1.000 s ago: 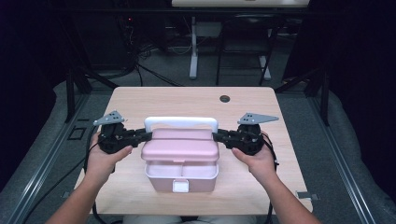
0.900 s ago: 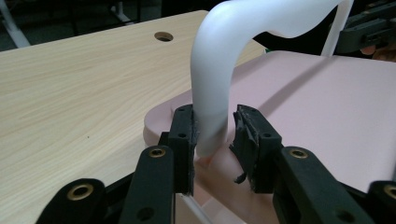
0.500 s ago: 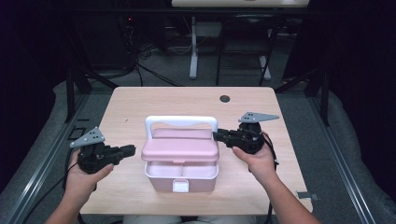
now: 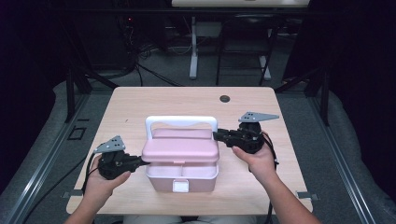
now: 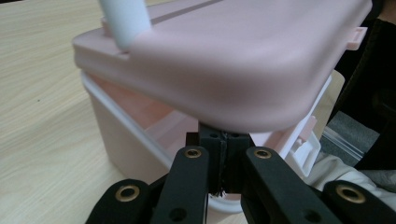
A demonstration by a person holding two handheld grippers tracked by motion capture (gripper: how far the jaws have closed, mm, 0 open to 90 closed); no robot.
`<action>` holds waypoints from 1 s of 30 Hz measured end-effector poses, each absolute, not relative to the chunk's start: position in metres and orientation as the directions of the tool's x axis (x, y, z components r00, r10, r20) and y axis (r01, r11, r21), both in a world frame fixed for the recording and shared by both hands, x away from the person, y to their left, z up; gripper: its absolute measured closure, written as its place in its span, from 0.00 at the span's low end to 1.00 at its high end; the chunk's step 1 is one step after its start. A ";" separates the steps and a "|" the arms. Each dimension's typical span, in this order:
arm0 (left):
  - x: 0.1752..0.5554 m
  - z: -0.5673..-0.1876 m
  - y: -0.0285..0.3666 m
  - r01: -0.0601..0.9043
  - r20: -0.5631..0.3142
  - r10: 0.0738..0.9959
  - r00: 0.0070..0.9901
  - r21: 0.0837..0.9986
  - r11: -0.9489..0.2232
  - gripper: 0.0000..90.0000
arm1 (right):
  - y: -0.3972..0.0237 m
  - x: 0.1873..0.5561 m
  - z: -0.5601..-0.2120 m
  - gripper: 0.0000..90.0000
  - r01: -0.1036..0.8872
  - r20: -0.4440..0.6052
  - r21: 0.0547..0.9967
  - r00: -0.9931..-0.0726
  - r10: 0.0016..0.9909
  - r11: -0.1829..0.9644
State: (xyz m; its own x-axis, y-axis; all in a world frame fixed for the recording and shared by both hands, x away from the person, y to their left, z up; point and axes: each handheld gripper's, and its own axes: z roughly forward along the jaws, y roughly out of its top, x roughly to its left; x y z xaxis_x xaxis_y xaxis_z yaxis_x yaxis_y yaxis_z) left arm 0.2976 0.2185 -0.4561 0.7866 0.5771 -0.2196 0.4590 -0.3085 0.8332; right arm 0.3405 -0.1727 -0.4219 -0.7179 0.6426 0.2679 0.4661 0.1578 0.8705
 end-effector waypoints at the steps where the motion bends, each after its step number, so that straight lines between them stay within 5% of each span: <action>1: 0.297 -0.456 0.217 0.456 -0.219 0.575 0.788 0.835 -0.307 1.00 | -0.173 0.340 -0.422 0.85 0.465 0.267 0.871 -0.718 0.643 0.157; 19: 0.298 -0.448 0.212 0.445 -0.190 0.573 0.797 0.826 -0.345 1.00 | -0.188 0.335 -0.428 0.82 0.468 0.265 0.874 -0.685 0.679 0.131; 30: 0.308 -0.430 0.210 0.437 -0.179 0.586 0.790 0.835 -0.334 1.00 | -0.195 0.306 -0.437 0.93 0.432 0.193 0.884 -0.688 0.700 0.180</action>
